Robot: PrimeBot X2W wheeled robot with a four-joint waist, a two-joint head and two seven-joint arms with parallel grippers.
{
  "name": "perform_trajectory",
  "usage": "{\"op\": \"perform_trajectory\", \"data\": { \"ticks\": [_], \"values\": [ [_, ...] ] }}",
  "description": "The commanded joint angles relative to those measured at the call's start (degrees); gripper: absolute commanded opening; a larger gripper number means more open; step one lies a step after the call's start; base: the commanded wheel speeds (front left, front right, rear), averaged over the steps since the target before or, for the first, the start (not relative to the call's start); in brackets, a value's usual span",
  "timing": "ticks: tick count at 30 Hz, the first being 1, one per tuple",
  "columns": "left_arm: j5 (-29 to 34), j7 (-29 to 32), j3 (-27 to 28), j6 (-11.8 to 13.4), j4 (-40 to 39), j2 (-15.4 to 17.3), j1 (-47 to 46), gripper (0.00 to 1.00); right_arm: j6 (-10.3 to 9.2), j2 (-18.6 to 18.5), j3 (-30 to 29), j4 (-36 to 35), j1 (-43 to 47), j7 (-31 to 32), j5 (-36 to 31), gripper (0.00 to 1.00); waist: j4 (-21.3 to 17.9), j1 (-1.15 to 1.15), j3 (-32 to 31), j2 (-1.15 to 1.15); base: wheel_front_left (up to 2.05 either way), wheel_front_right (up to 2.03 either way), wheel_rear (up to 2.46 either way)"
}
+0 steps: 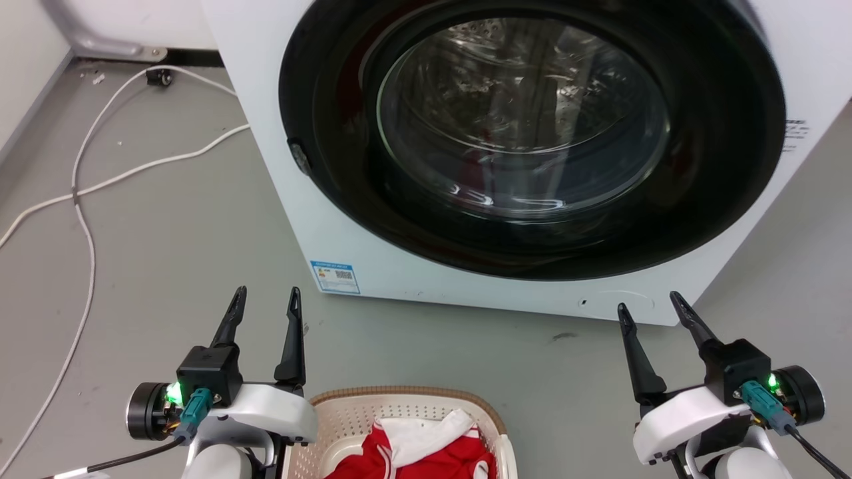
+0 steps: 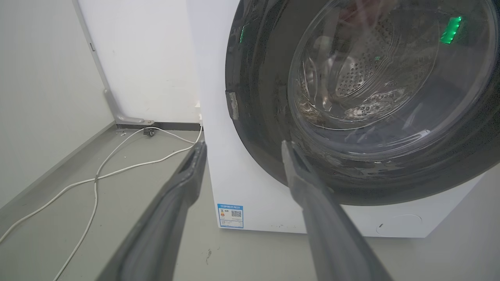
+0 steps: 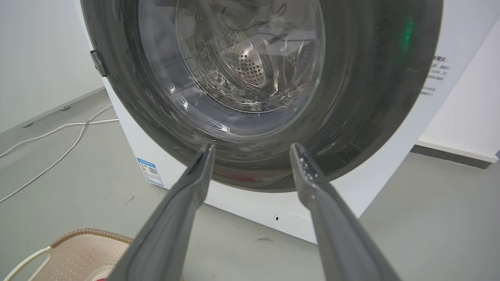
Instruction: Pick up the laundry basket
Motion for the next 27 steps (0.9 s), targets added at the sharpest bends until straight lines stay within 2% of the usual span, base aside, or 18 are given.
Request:
{"op": "perform_trajectory", "data": {
  "ticks": [1, 12, 18, 27],
  "values": [
    [-0.4, -0.1, 0.2, 0.3, 0.0, 0.0, -0.3, 1.0, -0.02, 0.2, 0.3, 0.2, -0.9, 0.1, 0.2, 1.0, 1.0, 0.0, 1.0, 0.0, 0.0, 0.0, 0.0],
    [-1.5, -0.1, 1.2, 1.1, 2.5, -0.2, -1.4, 1.0, -0.02, 0.2, 4.6, 2.8, -4.4, 1.1, 0.9, 1.0, 3.3, 0.0, 7.1, 0.0, 0.0, 0.0, 0.0],
    [-2.8, -0.1, 2.2, 0.2, 6.6, -0.2, -2.8, 1.0, -0.02, 0.2, 8.1, 6.9, -6.9, 1.4, 2.0, 1.0, 3.2, 0.0, 10.5, 0.0, 0.0, 0.0, 0.0],
    [-4.1, -0.1, 3.7, -2.1, 20.2, 0.8, -7.3, 1.0, -0.02, 0.1, 15.0, 18.8, -12.9, 2.3, 4.7, 1.0, 2.0, 0.0, 14.2, 0.0, 0.0, 0.0, 0.0]
  ]
}}
